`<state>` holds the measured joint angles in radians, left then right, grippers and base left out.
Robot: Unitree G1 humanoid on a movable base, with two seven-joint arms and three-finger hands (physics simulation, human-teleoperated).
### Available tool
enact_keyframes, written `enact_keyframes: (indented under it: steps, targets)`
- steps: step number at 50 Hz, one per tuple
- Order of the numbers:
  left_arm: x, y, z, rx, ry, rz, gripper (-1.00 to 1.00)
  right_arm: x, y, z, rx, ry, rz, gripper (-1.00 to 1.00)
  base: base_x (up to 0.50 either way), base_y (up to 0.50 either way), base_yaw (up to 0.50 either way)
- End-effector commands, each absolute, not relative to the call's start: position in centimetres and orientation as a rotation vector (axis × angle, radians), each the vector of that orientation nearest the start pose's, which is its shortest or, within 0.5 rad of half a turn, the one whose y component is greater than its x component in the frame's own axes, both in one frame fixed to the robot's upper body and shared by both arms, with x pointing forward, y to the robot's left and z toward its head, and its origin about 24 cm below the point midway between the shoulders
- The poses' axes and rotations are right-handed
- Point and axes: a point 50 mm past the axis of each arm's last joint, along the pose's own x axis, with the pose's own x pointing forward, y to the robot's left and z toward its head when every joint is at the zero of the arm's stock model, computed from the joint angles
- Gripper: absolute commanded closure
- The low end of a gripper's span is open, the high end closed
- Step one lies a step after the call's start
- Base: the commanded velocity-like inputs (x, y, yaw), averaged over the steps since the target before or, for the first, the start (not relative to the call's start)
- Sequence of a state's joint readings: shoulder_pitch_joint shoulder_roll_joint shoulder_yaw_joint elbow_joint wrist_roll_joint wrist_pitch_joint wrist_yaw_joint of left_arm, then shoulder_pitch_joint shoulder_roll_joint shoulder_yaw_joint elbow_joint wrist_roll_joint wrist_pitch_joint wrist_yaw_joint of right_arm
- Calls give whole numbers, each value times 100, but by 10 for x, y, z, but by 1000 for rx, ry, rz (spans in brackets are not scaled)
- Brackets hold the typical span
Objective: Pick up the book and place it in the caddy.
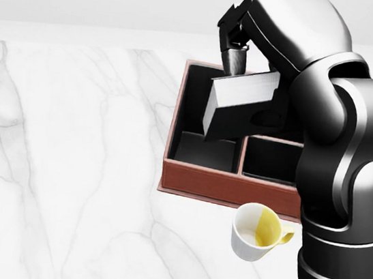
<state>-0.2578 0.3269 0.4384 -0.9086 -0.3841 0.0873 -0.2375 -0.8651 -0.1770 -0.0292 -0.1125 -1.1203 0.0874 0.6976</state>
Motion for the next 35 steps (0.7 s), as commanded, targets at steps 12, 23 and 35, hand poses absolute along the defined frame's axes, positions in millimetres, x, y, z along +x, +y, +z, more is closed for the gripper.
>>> enact_keyframes:
  steps: [12, 23, 35]
  targets:
    - [161, 193, 288, 244, -1129, -189, -100, 351, -141, 284, -1171, -436, 67, 100, 0, 0, 0]
    - [162, 193, 286, 255, -1118, -191, -100, 359, -152, 285, -1140, -431, 26, 100, 0, 0, 0]
    - [160, 192, 286, 269, -1122, -192, -100, 367, -165, 280, -1143, -376, -2, 100, 0, 0, 0]
